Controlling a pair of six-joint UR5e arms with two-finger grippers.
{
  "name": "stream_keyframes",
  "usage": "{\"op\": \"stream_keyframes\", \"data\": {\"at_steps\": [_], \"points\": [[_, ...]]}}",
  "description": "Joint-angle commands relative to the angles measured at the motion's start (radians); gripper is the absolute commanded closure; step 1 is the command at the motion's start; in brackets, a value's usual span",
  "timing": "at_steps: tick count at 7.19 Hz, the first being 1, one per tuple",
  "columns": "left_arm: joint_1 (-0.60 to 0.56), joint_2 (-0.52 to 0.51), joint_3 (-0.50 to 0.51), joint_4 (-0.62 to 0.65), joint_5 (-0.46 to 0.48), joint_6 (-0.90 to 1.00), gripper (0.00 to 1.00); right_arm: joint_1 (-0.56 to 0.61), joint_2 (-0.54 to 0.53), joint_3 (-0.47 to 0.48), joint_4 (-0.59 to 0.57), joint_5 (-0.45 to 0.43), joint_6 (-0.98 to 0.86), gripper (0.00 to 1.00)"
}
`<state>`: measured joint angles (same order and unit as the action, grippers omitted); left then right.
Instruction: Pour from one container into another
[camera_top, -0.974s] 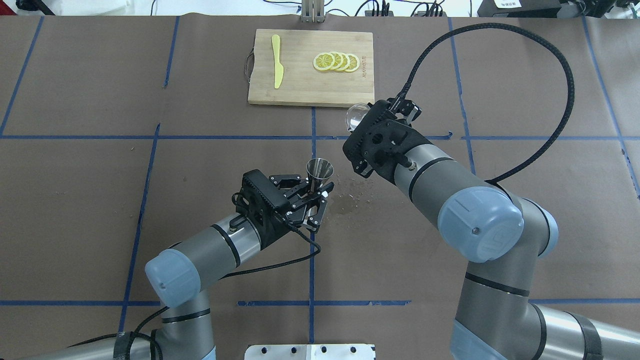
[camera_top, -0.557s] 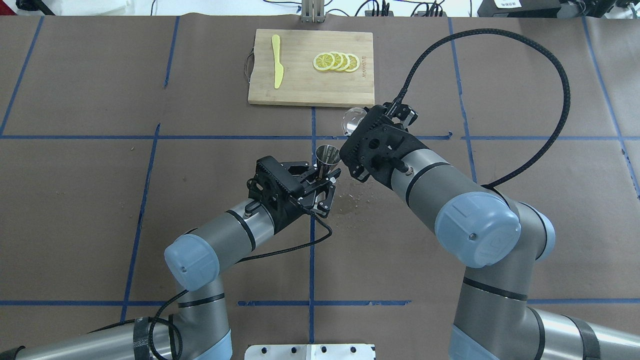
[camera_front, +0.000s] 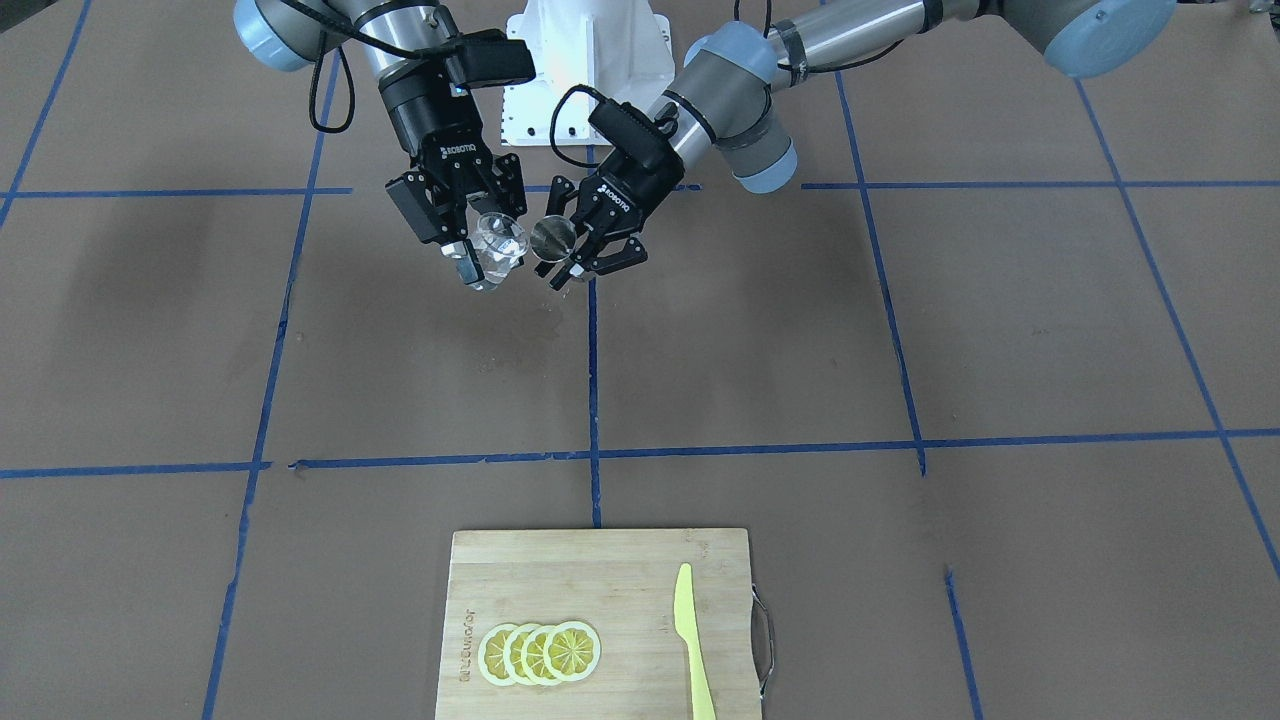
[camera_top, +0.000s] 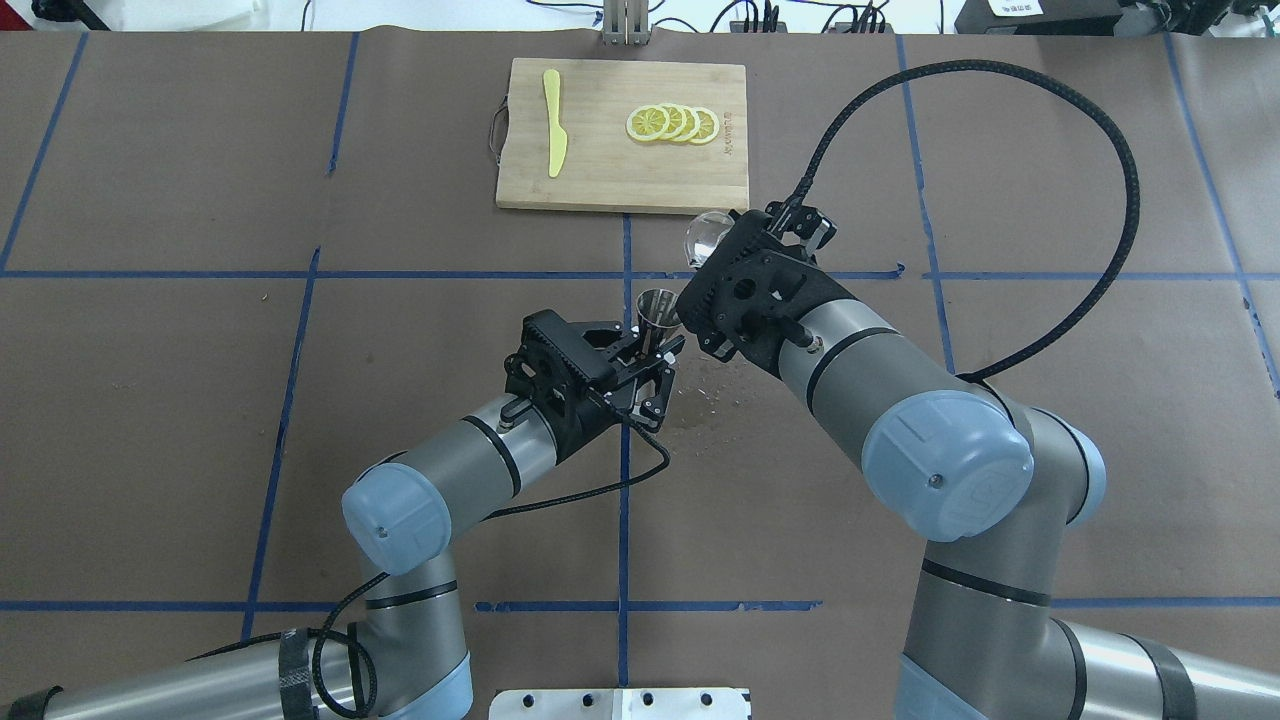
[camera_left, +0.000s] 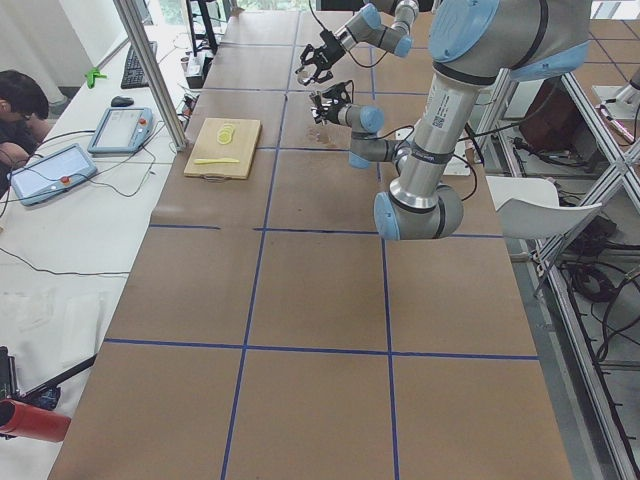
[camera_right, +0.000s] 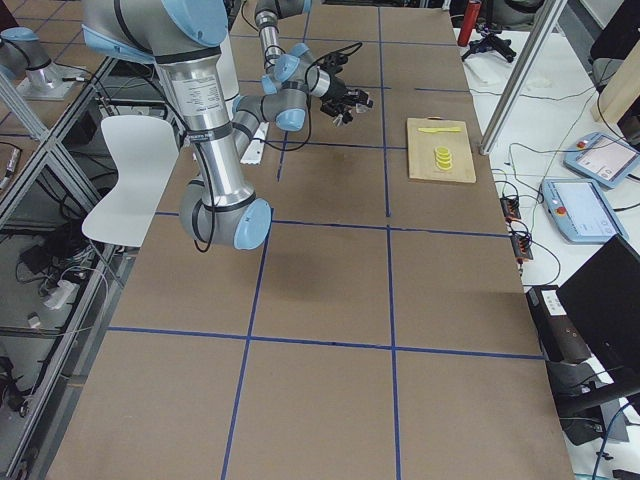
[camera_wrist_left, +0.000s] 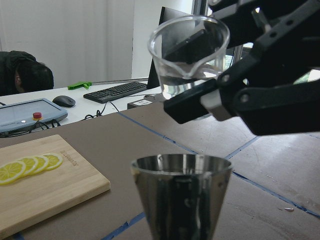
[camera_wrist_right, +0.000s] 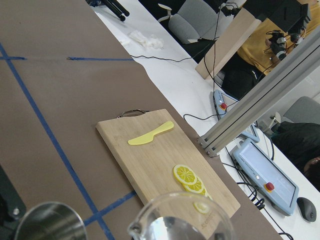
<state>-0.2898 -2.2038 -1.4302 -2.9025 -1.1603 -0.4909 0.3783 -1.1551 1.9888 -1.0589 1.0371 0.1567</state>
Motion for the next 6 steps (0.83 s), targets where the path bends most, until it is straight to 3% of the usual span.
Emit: {"op": "stream_keyframes", "data": {"at_steps": [1, 6], "points": [[0.001, -0.013, 0.011, 0.0, -0.004, 0.0, 1.0, -0.007, 0.003, -0.004, -0.001, -0.018, 0.0, 1.0], [0.001, -0.014, 0.01, 0.0, -0.006, 0.0, 1.0, -0.021, -0.003, -0.007, -0.004, -0.071, -0.017, 1.0]]}}
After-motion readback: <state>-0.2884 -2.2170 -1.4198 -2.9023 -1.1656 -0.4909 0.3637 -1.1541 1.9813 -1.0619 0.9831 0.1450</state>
